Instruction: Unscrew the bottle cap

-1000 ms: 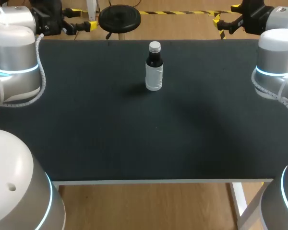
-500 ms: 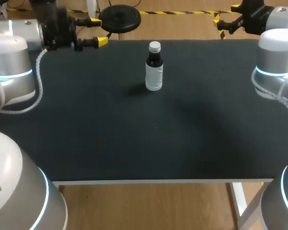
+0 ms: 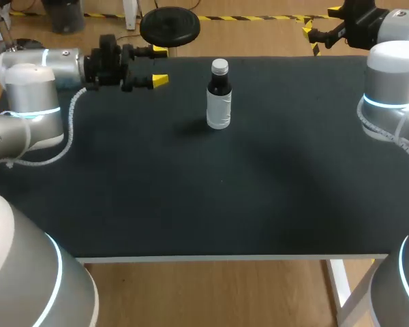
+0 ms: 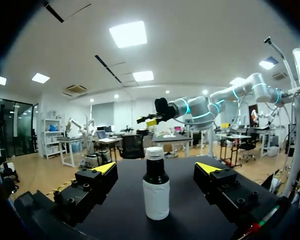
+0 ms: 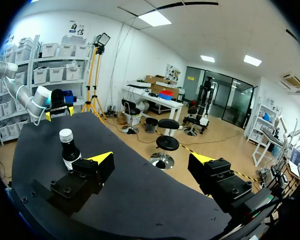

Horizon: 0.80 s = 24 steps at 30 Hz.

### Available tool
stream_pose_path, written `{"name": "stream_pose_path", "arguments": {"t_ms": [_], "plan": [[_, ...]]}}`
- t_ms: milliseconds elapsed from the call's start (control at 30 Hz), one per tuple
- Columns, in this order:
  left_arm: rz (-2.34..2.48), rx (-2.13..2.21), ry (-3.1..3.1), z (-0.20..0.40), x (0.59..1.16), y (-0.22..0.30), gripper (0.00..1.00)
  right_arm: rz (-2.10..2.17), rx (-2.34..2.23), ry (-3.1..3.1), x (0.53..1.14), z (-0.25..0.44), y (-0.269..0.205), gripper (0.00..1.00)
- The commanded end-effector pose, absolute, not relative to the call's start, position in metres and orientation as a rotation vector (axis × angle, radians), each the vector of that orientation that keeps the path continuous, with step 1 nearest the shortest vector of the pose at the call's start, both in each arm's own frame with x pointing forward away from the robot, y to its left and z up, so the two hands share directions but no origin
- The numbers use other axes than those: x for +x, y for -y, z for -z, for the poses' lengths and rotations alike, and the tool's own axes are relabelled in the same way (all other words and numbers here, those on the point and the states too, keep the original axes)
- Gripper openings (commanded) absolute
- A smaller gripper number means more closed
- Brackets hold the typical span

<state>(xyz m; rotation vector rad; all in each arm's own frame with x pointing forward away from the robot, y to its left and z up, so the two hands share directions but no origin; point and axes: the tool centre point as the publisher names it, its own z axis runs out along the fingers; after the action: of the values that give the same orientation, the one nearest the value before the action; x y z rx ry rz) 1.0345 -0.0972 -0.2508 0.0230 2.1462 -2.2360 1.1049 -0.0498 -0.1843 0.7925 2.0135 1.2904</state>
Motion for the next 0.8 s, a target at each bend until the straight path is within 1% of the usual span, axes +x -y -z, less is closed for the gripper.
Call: {"name": "stream_pose_path", "arguments": {"t_ms": [33, 367, 800], "plan": [[2.478, 0.328, -2.148, 0.266, 1.047, 0.114, 1.00, -1.291, 0.792, -2.013, 1.105, 0.184, 0.050, 1.00], [2.462, 0.325, -2.242, 0.275, 1.053, 0.142, 1.00, -1.291, 0.792, -2.013, 1.105, 0.184, 0.050, 1.00], [2.457, 0.360, -2.307, 0.278, 1.042, 0.170, 1.00, -1.291, 0.792, -2.013, 1.105, 0.184, 0.050, 1.00]]}}
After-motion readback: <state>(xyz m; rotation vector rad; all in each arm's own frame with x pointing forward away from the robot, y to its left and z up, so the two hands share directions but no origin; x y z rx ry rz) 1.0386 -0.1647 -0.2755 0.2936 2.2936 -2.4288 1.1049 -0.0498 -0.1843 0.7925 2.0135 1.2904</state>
